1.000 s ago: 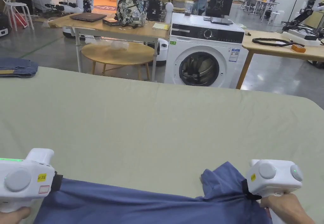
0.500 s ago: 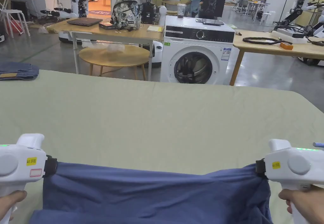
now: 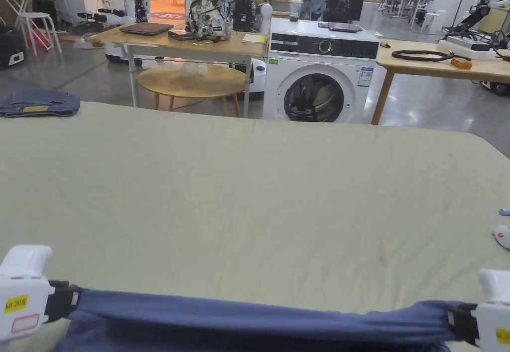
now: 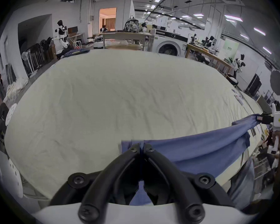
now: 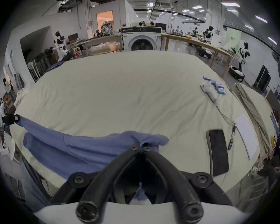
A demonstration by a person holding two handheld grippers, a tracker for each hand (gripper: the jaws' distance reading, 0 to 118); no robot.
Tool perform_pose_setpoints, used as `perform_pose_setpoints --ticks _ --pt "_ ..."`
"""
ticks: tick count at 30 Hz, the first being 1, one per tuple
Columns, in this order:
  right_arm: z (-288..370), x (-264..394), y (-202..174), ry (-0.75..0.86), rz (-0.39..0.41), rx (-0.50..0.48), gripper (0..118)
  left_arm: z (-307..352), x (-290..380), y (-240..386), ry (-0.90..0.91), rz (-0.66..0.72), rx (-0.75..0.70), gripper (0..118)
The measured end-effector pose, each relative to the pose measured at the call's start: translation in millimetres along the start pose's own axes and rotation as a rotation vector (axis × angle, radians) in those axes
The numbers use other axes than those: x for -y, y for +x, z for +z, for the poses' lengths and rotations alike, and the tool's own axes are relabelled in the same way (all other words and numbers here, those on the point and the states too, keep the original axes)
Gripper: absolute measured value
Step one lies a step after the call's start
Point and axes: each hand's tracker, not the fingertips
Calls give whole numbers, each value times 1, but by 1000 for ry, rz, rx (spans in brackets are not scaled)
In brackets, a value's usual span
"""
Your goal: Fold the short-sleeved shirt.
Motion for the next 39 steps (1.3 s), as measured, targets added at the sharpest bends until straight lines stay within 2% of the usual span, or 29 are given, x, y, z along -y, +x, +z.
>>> perform_pose_setpoints --ticks 7,12,18,19,20,23,24,25,26,32,36,37,39 --pt "-21 49 -3 -147 54 56 0 -13 50 -4 -148 8 7 0" --pt "-53 67 7 -219 37 68 0 -30 65 -1 -216 -43 -20 0" --pt "-68 72 7 -213 45 83 5 -43 65 -3 -220 -49 -33 0" --pt "-67 72 6 -214 41 85 8 -44 65 -4 -218 -45 -33 0" --pt "-64 70 5 -213 42 93 20 -42 64 -4 -212 -31 -32 5" --pt "-47 62 1 -190 90 137 37 -31 55 -1 -169 22 -17 16" --pt "-42 58 2 -171 76 156 60 -28 52 1 -155 28 -27 32" --pt "-35 54 3 -144 61 162 77 -25 47 4 -128 30 -51 47" --pt "-29 48 4 -109 55 162 79 -22 42 7 -101 21 -58 51" --pt "-7 26 -17 93 -3 175 79 -13 17 30 76 -9 -79 51" --pt "-3 20 -42 317 -42 102 79 -12 4 52 218 -30 -106 51" --pt "-1 18 -53 371 -44 106 75 -10 2 58 265 -41 -105 49" --pt "2 15 -71 484 -36 102 58 -7 -3 70 346 -59 -132 39"
